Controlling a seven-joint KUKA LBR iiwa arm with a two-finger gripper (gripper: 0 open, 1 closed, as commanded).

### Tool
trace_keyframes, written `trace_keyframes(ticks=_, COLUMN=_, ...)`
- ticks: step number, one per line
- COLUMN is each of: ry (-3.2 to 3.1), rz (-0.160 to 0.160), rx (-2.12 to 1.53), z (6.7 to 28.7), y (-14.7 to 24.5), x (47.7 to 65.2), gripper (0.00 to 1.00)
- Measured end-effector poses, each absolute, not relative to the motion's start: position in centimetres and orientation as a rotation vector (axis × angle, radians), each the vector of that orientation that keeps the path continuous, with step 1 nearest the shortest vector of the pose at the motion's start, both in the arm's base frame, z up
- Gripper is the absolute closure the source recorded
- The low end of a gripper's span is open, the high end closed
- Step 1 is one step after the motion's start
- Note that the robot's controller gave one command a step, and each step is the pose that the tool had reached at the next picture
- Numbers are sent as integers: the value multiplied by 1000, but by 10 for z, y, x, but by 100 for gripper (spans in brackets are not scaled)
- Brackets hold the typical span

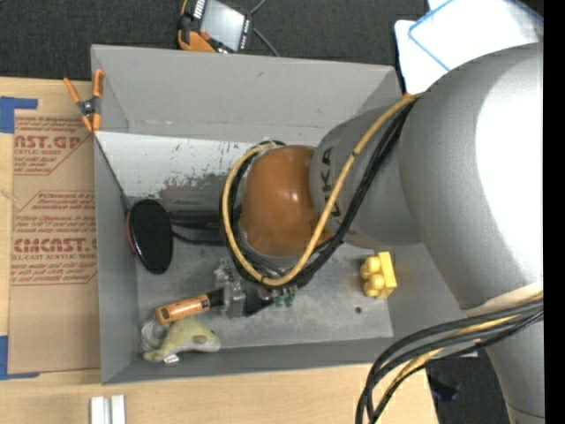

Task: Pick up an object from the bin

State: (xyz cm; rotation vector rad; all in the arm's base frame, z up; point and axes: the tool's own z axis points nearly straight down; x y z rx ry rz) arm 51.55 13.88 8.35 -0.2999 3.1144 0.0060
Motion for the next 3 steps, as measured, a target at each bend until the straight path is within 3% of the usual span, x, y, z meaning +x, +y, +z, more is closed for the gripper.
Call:
trace_keyframes(ticks=1, ry=3106, rz=7, rx=-294, z=167, y=137, x=516, gripper=100)
trace_keyframes(ticks=2, ry=3137, rz=4, rx=-261, z=110, y=142, x=508, gripper=100)
trace_keyframes(ticks=3, ry=3105, rz=9, rx=-272, z=149, y=129, x=517, gripper=100)
